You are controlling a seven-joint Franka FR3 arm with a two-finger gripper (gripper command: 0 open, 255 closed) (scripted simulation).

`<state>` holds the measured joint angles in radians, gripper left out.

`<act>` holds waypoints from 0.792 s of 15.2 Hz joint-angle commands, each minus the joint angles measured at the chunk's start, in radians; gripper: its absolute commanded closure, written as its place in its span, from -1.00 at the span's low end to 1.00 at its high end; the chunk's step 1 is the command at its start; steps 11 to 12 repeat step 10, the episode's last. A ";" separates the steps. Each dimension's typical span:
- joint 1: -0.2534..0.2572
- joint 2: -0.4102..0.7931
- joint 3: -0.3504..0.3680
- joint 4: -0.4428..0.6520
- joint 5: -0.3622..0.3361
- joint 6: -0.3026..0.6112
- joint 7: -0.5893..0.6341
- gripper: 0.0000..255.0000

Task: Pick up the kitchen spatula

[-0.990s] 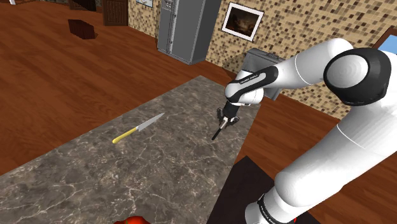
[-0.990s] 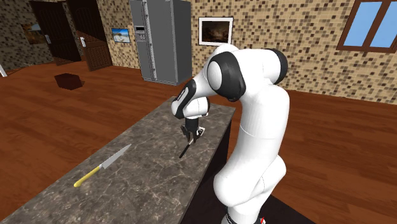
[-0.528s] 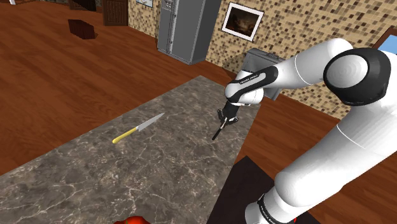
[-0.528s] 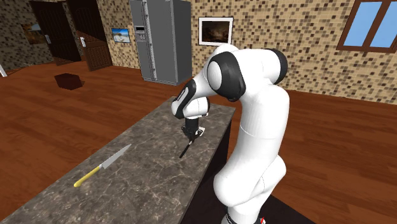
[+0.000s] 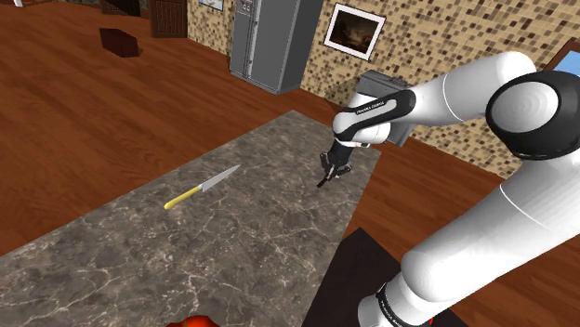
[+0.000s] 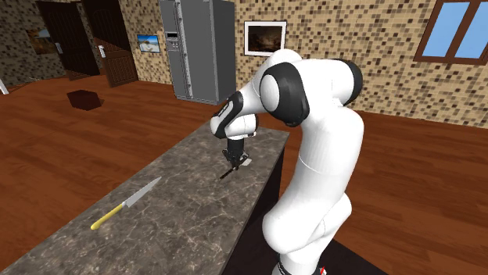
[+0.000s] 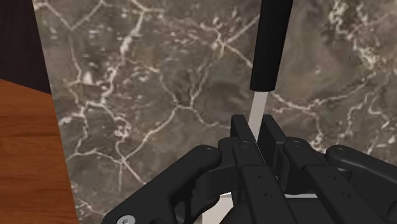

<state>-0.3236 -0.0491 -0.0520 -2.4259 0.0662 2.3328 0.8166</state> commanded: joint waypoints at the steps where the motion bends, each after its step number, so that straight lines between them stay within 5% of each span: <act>1: 0.000 -0.021 0.000 0.008 -0.003 -0.029 0.004 1.00; 12: -0.001 -0.082 0.001 0.049 -0.012 -0.131 0.014 1.00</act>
